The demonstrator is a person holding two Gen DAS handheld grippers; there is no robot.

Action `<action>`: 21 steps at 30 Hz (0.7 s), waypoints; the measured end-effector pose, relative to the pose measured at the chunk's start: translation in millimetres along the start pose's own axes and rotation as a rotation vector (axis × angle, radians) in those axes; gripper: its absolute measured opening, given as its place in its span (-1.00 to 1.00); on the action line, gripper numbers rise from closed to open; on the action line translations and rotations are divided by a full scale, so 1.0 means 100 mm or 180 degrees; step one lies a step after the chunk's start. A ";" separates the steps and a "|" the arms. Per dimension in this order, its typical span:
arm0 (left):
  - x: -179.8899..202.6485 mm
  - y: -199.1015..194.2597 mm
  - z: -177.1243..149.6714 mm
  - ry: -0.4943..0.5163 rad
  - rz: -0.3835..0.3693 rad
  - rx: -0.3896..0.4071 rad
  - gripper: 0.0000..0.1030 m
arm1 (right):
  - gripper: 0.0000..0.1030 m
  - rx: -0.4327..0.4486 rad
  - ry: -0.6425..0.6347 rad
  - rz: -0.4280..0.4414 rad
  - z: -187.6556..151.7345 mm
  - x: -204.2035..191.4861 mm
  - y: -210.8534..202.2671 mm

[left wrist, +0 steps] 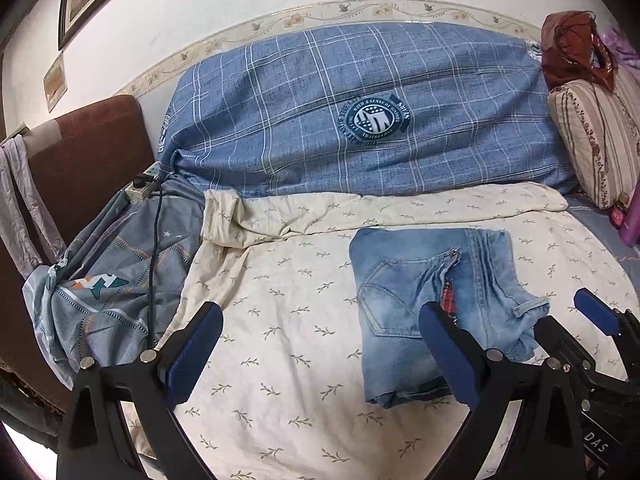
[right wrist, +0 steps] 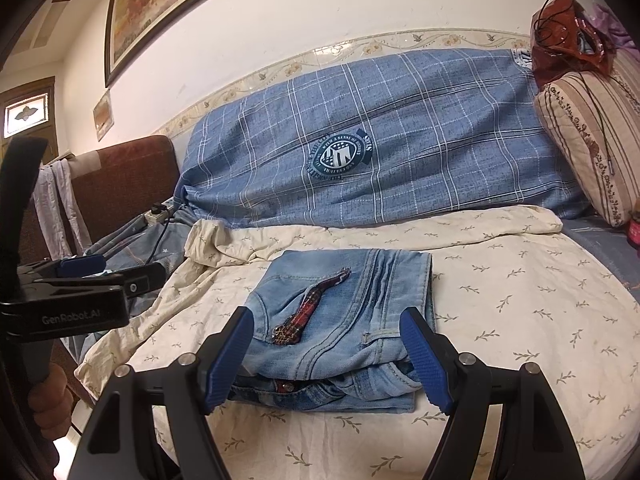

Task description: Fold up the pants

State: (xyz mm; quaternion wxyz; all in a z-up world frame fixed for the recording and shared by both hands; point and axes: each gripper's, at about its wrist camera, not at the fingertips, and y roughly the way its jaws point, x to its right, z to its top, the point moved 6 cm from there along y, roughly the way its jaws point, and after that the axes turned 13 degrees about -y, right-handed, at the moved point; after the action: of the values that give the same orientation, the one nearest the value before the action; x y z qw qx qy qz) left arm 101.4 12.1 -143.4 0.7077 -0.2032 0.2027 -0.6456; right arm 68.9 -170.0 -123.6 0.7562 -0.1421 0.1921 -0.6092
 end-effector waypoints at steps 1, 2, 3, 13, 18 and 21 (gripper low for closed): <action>0.01 -0.01 0.01 -0.0002 -0.0009 0.0006 0.91 | 0.52 0.0017 0.0011 -0.0010 0.00 0.01 -0.01; 0.01 -0.02 0.02 -0.0002 -0.0014 0.0012 0.91 | 0.52 0.0036 0.0028 -0.0023 0.01 0.03 -0.02; 0.02 -0.04 0.02 0.0001 -0.0018 0.0019 0.91 | 0.52 0.0056 0.0050 -0.0042 0.02 0.05 -0.03; 0.07 -0.14 0.08 0.0116 0.0056 0.0190 0.97 | 0.52 0.0056 0.0282 -0.0039 0.02 0.19 -0.04; 0.08 -0.17 0.11 0.0115 0.0034 0.0239 0.97 | 0.52 0.0057 0.0302 -0.0039 0.02 0.21 -0.04; 0.09 -0.21 0.14 0.0130 0.0058 0.0307 0.97 | 0.52 0.0071 0.0285 -0.0045 0.03 0.20 -0.05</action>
State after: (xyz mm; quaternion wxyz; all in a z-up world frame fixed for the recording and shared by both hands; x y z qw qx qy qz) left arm 92.2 2.0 -120.0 0.7182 -0.1538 0.1876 -0.6522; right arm 69.7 -191.0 -120.9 0.7441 -0.1075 0.2180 -0.6223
